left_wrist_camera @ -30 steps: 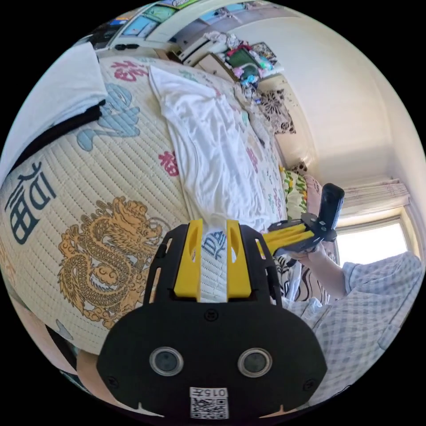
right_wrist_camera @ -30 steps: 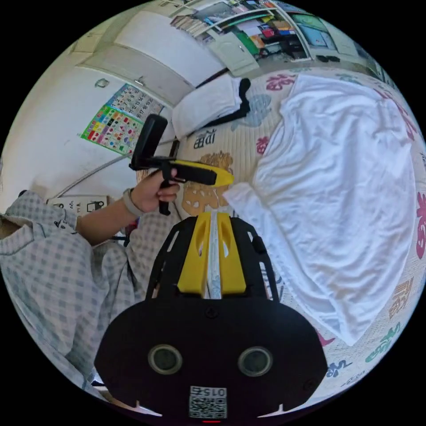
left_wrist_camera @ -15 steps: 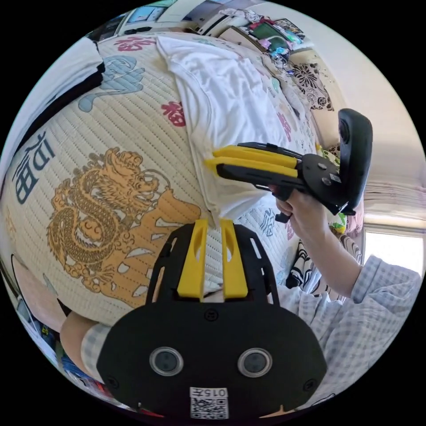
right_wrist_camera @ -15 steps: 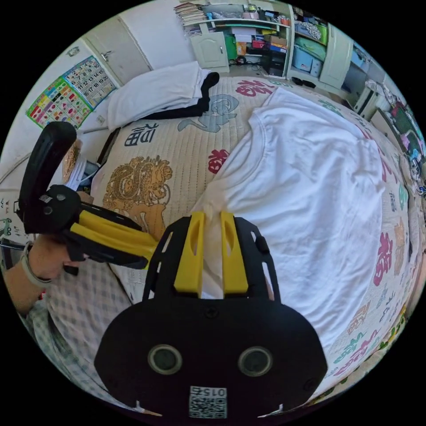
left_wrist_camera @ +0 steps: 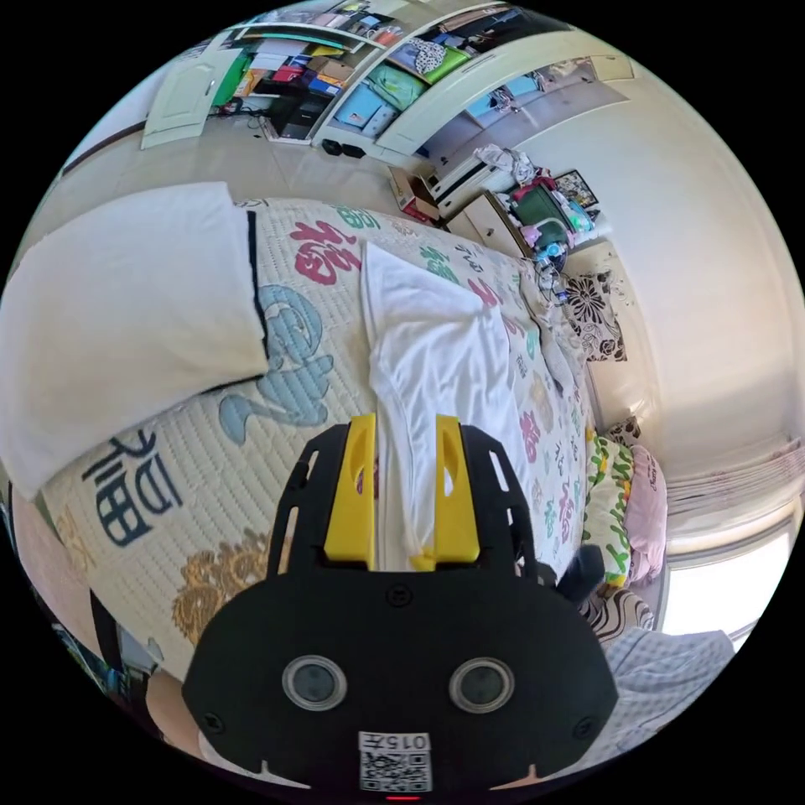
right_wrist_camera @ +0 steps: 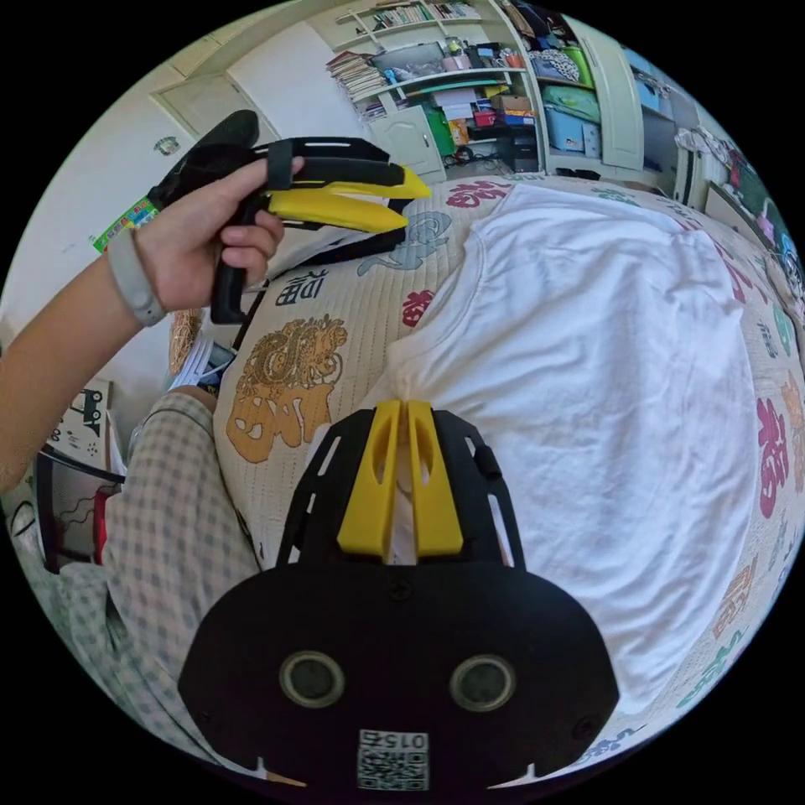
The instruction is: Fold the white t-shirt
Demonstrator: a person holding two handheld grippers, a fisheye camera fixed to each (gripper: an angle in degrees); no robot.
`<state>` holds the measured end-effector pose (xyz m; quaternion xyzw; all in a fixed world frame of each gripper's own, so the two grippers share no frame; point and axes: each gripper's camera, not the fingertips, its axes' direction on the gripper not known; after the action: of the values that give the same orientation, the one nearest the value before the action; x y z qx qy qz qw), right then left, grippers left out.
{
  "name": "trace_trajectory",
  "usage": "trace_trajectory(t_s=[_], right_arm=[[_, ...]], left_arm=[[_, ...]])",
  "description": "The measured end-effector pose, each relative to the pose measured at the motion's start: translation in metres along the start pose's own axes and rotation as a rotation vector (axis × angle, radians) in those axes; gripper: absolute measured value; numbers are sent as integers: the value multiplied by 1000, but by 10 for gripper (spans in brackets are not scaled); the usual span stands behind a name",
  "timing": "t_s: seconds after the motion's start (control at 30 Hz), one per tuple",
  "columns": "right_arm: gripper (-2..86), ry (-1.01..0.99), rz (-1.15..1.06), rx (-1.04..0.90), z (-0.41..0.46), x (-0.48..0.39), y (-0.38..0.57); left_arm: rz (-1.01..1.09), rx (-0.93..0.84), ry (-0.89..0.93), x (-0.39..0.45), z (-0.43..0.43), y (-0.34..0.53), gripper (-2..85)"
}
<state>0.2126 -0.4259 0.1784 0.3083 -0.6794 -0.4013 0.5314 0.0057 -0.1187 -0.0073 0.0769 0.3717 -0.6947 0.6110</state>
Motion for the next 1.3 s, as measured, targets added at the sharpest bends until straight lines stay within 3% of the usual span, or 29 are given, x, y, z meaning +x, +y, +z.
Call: trace_trajectory(t_s=[0.17, 0.33, 0.53, 0.7, 0.97, 1.13, 1.3], right_arm=[[3, -16, 35, -10, -23, -16, -3], [2, -40, 82, -20, -49, -30, -4], [-1, -8, 85, 42, -124, -51, 5], [-2, 115, 237, 354, -275, -52, 39], [-2, 325, 211, 774, -462, -125, 81], [-2, 402, 260, 1165, -554, -196, 125], [-2, 390, 187, 1598, -645, -288, 169]], left_arm=[[-10, -61, -27, -6, 32, -18, 111], [5, -158, -57, -9, 42, -9, 58], [66, -105, 134, -6, 1, 29, 12], [172, 88, 401, 32, -81, 90, -1], [362, 256, 389, 114, -177, 190, -3], [580, 568, 457, 185, -274, 283, -3], [796, 1010, 464, 255, -390, 411, -3]])
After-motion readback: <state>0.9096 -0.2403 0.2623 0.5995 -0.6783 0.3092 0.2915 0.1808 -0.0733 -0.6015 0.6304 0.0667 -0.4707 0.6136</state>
